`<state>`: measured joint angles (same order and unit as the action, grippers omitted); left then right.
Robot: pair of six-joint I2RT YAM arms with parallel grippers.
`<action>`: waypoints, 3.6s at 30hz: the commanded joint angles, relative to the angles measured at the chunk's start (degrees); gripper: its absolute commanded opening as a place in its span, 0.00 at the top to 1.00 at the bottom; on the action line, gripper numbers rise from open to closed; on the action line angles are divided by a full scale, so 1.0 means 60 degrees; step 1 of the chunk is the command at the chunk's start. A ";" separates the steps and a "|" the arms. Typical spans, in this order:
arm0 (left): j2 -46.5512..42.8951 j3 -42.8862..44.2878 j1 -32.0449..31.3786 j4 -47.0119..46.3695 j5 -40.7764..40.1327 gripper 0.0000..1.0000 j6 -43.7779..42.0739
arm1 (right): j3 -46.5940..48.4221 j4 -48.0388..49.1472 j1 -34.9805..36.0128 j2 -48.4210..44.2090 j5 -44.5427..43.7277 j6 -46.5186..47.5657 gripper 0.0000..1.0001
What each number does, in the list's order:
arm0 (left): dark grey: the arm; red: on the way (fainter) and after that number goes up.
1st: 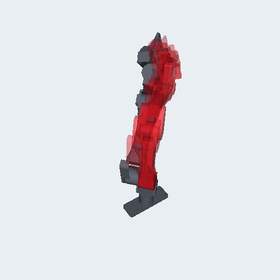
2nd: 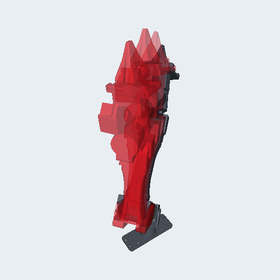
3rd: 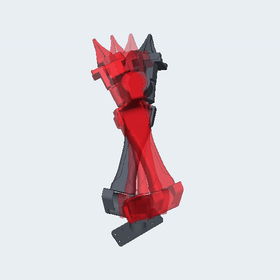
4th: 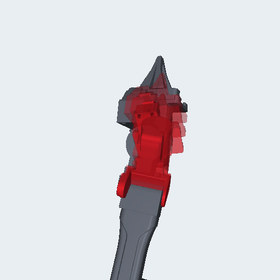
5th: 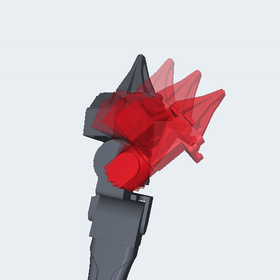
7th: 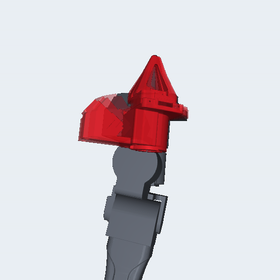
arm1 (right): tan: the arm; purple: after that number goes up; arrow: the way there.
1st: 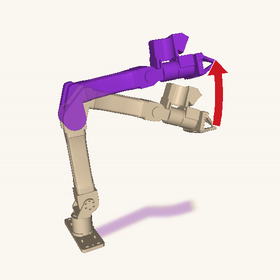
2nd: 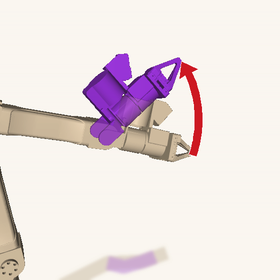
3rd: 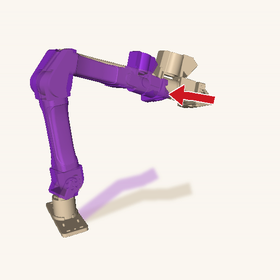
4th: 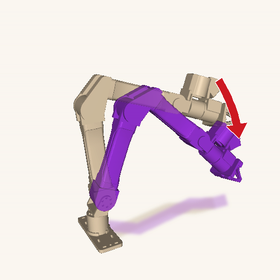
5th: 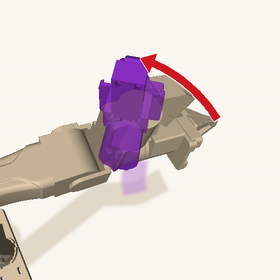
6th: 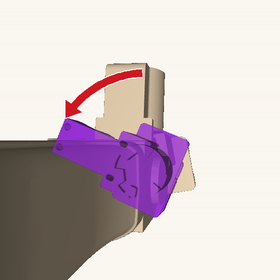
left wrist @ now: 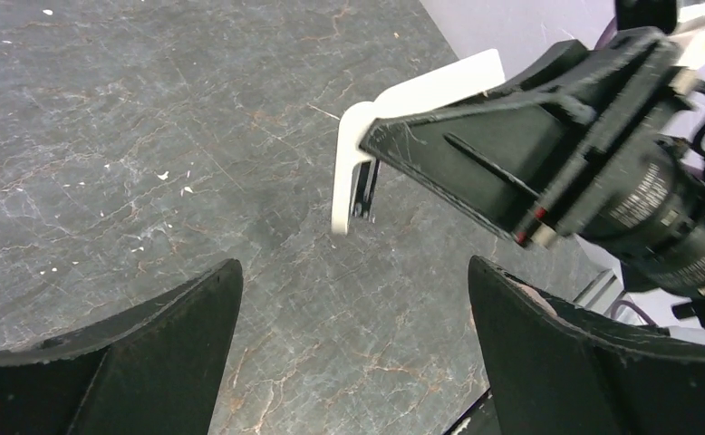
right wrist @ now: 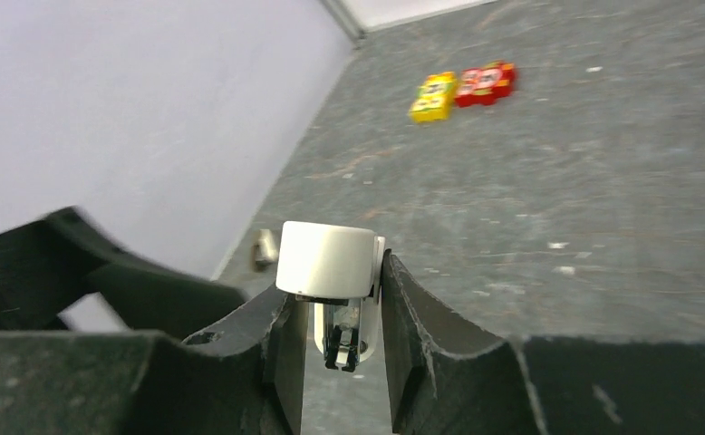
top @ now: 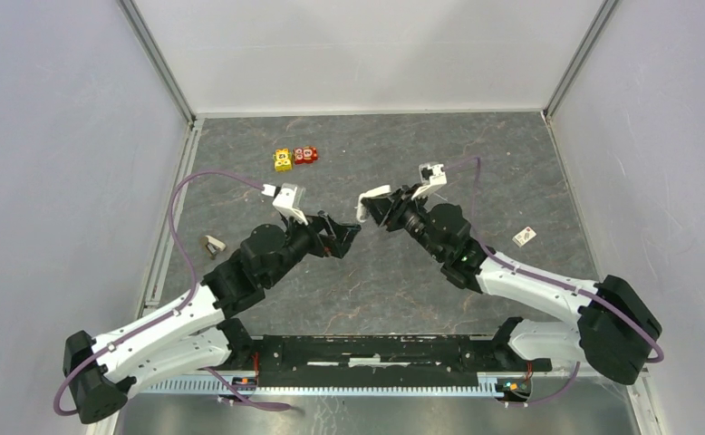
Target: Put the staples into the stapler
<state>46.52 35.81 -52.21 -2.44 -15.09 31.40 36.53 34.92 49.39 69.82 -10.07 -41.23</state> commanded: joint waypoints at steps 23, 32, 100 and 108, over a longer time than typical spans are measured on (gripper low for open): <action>-0.0710 0.0791 0.0000 0.5007 -0.4395 0.00 -0.0268 | 0.3649 -0.6475 -0.5567 0.4365 0.0828 0.5190 0.75; -0.0946 0.0289 0.0040 0.5005 -0.4447 0.00 0.0127 | 0.4157 -0.6637 -0.5903 0.5489 0.0532 0.4883 0.71; 0.6433 0.1604 1.1266 0.4156 -0.1330 0.32 0.1930 | 0.0269 -0.4986 -0.4635 -0.1671 0.4579 0.3768 0.02; 0.6253 0.1612 1.1263 0.4174 -0.1294 0.46 0.1687 | 0.0247 -0.5027 -0.4629 -0.1726 0.4687 0.3753 0.02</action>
<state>85.14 44.69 15.09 24.62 -23.14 44.40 37.01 2.76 21.39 60.80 17.12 -19.25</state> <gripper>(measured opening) 0.574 0.982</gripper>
